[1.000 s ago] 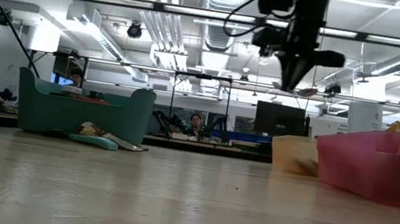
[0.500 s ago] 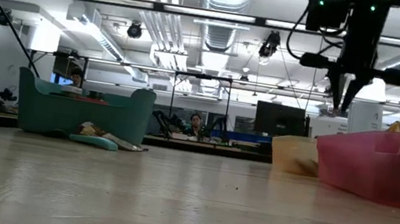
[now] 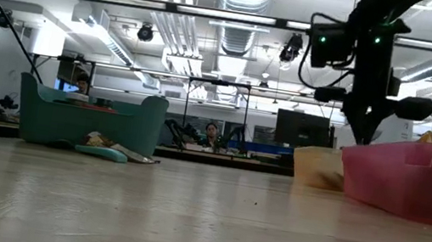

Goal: Pick & Place Food Item
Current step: Put the blue spoon into the orange bin

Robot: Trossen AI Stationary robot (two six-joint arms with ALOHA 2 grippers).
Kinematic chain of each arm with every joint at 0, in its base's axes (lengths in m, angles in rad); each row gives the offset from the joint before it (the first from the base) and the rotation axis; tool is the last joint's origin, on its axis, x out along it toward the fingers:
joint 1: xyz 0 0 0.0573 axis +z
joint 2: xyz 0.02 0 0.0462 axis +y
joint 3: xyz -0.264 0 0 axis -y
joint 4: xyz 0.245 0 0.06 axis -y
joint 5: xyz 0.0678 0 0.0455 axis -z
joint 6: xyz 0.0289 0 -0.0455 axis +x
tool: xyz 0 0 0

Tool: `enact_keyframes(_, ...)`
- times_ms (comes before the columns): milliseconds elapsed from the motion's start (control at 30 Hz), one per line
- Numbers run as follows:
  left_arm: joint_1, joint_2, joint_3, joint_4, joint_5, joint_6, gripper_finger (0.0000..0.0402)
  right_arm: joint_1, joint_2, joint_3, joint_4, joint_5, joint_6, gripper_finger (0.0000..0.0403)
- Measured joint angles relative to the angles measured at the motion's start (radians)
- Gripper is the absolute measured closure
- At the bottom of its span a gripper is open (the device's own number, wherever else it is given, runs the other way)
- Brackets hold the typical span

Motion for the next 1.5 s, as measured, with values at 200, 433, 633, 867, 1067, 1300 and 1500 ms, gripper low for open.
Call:
enact_keyframes(200,0.0,0.0,0.0,0.0,0.0,-0.025,0.0248,-0.003,0.099,0.039,-0.004,-0.004,0.018,0.038)
enact_keyframes(433,0.0,0.0,0.0,0.0,0.012,-0.075,0.0248,-0.014,0.187,0.065,-0.008,-0.073,0.045,0.038)
enact_keyframes(633,0.0,0.0,0.0,0.0,0.032,-0.076,0.0248,-0.014,0.228,0.068,-0.008,-0.123,0.064,0.038)
enact_keyframes(867,0.0,0.0,0.0,0.0,0.034,-0.077,0.0248,-0.016,0.233,0.05,-0.008,-0.132,0.063,0.038)
enact_keyframes(1067,0.0,0.0,0.0,0.0,0.034,-0.077,0.0248,-0.015,0.232,0.038,-0.007,-0.163,0.059,0.038)
enact_keyframes(1300,0.0,0.0,0.0,0.0,0.034,-0.077,0.0248,-0.015,0.232,0.037,-0.004,-0.163,0.023,0.0364)
enact_keyframes(1500,0.0,0.0,0.0,0.0,0.044,-0.076,0.0248,-0.014,0.232,0.036,0.004,-0.163,0.018,0.0293)
